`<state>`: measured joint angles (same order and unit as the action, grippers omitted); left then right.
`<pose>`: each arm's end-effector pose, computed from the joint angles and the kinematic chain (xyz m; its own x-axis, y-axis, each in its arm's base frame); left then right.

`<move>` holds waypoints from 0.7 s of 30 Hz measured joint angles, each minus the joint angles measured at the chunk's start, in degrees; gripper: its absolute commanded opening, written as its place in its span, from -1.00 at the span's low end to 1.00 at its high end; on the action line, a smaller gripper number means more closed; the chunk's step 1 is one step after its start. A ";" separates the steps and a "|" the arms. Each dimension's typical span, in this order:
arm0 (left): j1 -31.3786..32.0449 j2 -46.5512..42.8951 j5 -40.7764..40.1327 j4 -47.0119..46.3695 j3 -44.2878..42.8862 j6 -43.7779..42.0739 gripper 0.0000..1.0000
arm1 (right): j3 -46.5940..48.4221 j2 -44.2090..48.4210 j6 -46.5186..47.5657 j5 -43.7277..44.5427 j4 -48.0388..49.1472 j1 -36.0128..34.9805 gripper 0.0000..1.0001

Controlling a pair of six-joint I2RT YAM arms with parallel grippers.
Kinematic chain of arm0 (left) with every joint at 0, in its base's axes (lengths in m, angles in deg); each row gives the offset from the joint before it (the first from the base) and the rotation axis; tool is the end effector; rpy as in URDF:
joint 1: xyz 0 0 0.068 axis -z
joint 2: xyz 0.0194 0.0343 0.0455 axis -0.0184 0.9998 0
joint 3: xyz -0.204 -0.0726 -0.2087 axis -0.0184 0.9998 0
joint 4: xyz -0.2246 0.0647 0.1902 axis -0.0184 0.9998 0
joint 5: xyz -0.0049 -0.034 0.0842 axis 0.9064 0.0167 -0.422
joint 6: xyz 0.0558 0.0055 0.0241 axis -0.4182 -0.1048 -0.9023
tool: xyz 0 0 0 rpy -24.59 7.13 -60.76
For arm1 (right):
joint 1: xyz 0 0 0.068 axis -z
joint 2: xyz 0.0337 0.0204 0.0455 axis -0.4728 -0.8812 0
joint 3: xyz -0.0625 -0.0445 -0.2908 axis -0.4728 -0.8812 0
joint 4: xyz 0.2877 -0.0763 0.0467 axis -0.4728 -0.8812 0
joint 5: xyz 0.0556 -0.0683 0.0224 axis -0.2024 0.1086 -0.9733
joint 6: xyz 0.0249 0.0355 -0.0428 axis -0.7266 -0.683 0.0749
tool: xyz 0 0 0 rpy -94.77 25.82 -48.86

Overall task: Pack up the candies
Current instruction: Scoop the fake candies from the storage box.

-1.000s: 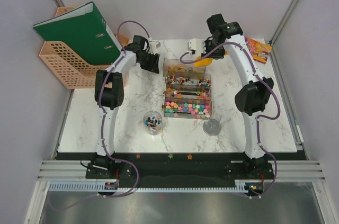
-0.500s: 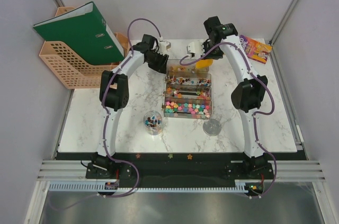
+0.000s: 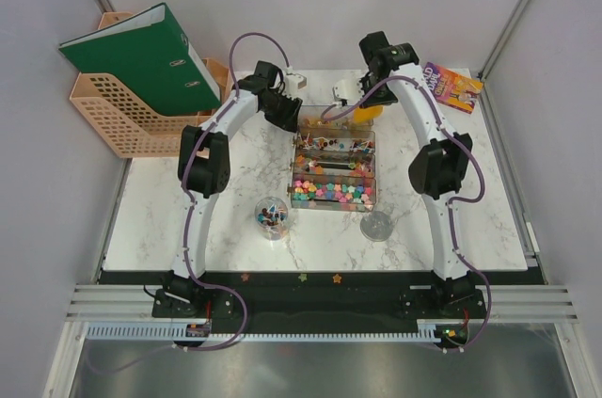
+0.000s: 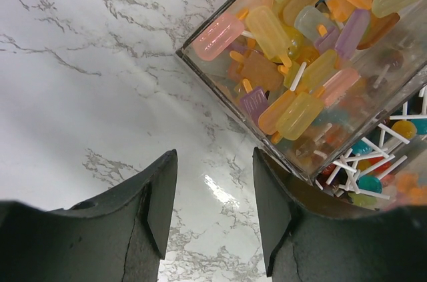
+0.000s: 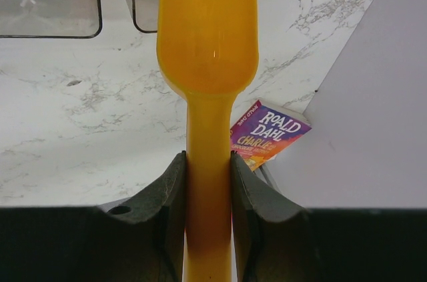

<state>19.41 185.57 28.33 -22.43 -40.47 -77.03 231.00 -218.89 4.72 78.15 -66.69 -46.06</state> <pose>0.5628 -0.2053 0.1750 -0.6419 0.4733 -0.6033 0.6839 0.7092 -0.1714 0.5228 0.1624 0.3145 0.1244 -0.9905 0.0582 -0.9105 -0.1372 -0.3900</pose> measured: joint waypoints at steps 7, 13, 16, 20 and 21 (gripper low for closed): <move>0.00 0.00 0.26 -0.15 -0.11 0.11 0.13 | 0.98 -2.67 3.78 4.61 0.57 -1.57 -1.00; 0.00 0.00 0.55 -0.22 -0.11 0.48 0.13 | 1.18 -4.20 6.12 7.15 1.27 -3.48 -0.99; 0.00 0.00 1.05 -0.37 -0.11 0.61 0.14 | 1.18 -4.35 7.15 7.34 1.40 -4.33 -1.00; -0.02 0.00 1.70 -0.61 0.02 0.74 0.14 | 1.40 -5.33 7.58 8.68 1.79 -5.75 -1.00; -0.02 -0.02 1.81 -0.79 0.22 0.76 0.14 | 1.42 -5.55 7.56 9.03 2.05 -6.03 -1.00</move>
<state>19.38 185.55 30.15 -23.22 -40.26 -76.26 232.43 -224.44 12.28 87.17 -64.63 -52.09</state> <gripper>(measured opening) 0.565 0.340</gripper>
